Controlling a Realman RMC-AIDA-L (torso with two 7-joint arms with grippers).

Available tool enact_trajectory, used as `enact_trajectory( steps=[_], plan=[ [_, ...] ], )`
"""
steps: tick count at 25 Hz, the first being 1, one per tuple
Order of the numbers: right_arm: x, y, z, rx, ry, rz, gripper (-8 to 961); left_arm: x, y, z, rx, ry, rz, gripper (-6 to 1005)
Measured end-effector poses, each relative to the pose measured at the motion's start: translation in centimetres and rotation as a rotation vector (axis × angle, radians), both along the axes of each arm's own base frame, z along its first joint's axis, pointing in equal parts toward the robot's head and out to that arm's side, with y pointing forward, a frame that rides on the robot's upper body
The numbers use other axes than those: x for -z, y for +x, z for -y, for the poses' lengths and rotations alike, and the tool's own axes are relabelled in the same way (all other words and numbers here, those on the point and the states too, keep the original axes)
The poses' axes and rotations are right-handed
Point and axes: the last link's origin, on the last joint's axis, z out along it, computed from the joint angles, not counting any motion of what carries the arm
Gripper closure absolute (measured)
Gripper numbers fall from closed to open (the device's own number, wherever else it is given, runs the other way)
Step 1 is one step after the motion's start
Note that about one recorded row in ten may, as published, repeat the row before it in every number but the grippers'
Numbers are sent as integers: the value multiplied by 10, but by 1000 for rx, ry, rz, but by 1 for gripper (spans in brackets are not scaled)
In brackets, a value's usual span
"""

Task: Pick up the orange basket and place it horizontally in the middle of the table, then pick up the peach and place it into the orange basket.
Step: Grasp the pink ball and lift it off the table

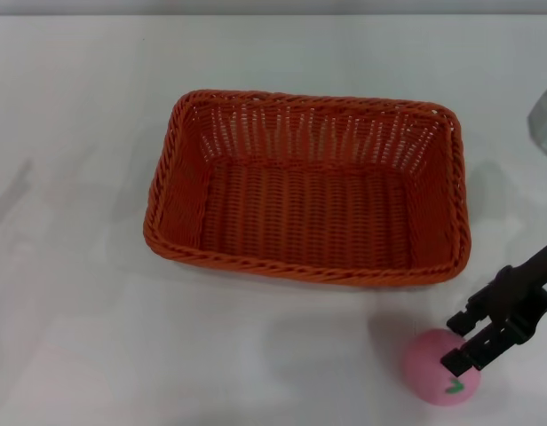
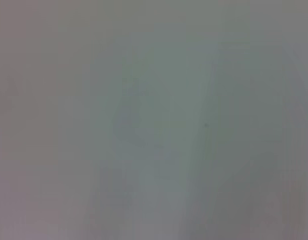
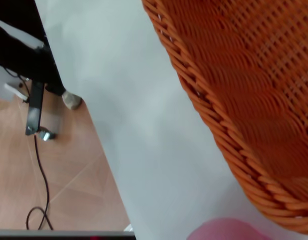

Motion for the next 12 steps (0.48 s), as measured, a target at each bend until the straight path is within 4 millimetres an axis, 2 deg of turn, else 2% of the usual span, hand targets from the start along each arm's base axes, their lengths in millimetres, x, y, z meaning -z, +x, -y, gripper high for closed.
enact_trajectory(
  steps=[12],
  plan=[
    [9, 1, 1, 0, -21, 19, 232, -1, 0, 1, 2, 3, -2, 116]
  ],
)
